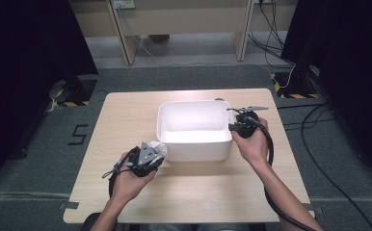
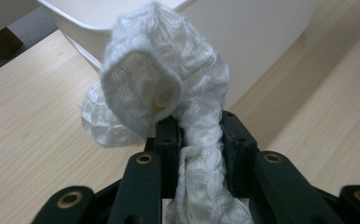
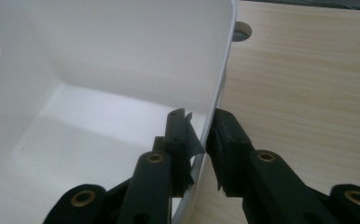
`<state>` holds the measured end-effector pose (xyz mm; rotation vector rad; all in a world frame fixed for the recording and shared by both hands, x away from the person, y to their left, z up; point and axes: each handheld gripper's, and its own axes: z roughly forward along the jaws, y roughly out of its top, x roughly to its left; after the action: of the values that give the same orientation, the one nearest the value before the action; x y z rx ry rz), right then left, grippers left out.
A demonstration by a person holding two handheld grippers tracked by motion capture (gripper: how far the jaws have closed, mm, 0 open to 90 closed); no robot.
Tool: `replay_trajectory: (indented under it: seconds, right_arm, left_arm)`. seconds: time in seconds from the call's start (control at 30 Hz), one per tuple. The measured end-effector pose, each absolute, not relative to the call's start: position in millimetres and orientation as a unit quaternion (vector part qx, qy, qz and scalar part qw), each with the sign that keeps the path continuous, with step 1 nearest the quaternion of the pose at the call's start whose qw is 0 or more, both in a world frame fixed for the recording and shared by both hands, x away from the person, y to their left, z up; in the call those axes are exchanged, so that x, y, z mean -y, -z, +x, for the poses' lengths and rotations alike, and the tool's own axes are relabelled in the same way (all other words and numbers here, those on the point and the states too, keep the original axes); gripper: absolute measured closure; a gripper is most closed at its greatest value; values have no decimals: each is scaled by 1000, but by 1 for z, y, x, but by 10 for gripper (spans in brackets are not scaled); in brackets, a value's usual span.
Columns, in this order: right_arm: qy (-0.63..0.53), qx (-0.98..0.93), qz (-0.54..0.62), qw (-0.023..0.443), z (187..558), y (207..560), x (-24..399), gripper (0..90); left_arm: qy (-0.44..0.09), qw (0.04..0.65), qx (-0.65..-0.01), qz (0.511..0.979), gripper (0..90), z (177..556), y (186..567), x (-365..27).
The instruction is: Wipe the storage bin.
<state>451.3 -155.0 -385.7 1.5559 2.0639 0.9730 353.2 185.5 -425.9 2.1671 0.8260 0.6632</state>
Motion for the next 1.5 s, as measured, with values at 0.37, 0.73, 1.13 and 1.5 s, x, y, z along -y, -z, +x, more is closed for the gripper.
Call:
replay_trajectory:
  seconds: [0.37, 0.73, 1.13, 1.5]
  right_arm:
    - [-332, -744, 543, 203, 451, 394, 151, 768]
    - [-330, -748, 538, 208, 451, 395, 149, 769]
    - [-329, -750, 535, 209, 452, 395, 147, 761]
    - [-329, -752, 532, 210, 451, 395, 146, 758]
  left_arm:
    - [-257, 358, -324, 837, 717, 357, 427, -182]
    - [-255, 350, -326, 840, 717, 362, 432, -178]
    - [-263, 335, -329, 843, 718, 367, 443, -178]
    - [-255, 324, -332, 848, 719, 370, 454, -177]
